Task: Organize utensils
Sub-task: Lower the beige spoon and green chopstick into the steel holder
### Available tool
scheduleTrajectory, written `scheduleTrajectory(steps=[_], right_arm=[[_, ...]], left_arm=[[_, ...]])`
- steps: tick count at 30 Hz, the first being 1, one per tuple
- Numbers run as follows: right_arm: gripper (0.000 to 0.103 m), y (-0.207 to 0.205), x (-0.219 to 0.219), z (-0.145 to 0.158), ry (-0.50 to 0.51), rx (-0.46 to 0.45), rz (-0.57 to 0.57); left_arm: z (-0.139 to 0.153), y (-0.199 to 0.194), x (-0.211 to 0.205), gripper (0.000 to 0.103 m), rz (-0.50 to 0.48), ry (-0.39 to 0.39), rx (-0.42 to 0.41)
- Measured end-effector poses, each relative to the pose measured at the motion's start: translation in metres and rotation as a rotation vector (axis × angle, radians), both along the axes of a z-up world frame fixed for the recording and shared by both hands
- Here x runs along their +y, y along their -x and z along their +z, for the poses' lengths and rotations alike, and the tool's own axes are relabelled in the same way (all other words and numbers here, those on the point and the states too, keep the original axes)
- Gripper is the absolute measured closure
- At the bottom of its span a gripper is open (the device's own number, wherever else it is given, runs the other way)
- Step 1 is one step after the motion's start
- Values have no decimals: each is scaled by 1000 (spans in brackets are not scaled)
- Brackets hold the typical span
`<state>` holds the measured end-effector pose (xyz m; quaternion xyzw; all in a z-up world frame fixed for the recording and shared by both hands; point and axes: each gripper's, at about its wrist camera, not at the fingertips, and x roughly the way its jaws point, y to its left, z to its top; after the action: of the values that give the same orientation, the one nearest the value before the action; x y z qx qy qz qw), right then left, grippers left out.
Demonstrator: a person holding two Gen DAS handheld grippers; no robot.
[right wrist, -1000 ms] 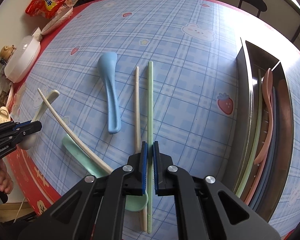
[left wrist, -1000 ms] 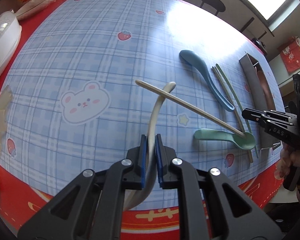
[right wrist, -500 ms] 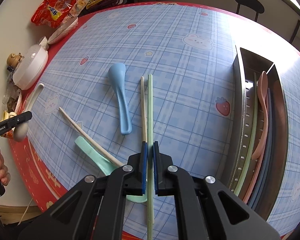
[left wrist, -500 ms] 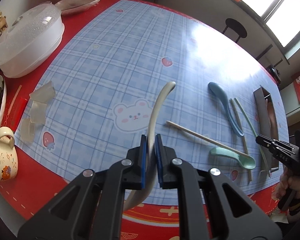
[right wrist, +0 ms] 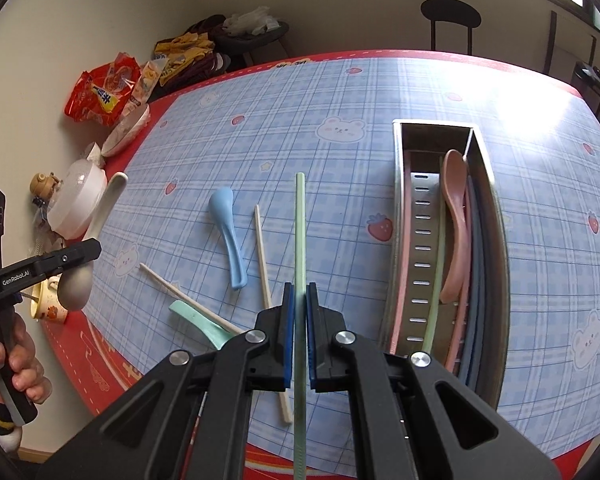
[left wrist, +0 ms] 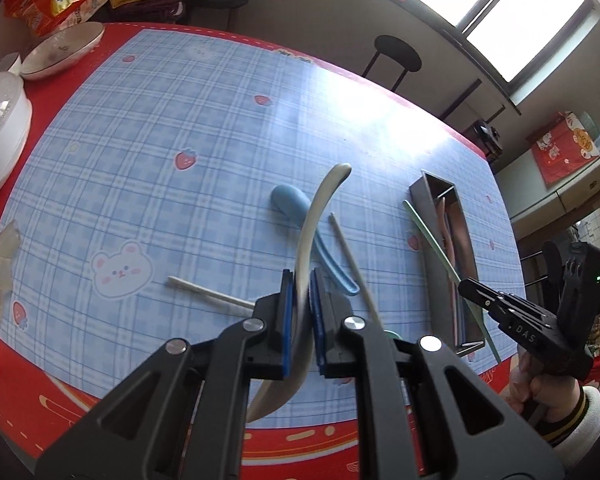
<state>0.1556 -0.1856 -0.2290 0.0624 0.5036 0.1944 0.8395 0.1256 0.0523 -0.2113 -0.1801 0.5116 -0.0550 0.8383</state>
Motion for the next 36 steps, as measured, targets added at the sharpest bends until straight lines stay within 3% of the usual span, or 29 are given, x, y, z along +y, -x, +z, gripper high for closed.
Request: scheduleTrajectory(steps=[6,13,23,36], right_arm=[[97,6,-47,13,-25,-30,-94],[97,8,-88,9,-31,-23,-171],[97,-3,-120,-9,-47,15,-212],[97,-23,-125,-20,-51,44,-193]], left_arm=[[10,-25,-48,90,-93,26,-10],[6,-59,-113,90,-176,69,19],[-34,-108,-183,90,-158,159,141],[-65,-150,-217,90,-98,166,209]])
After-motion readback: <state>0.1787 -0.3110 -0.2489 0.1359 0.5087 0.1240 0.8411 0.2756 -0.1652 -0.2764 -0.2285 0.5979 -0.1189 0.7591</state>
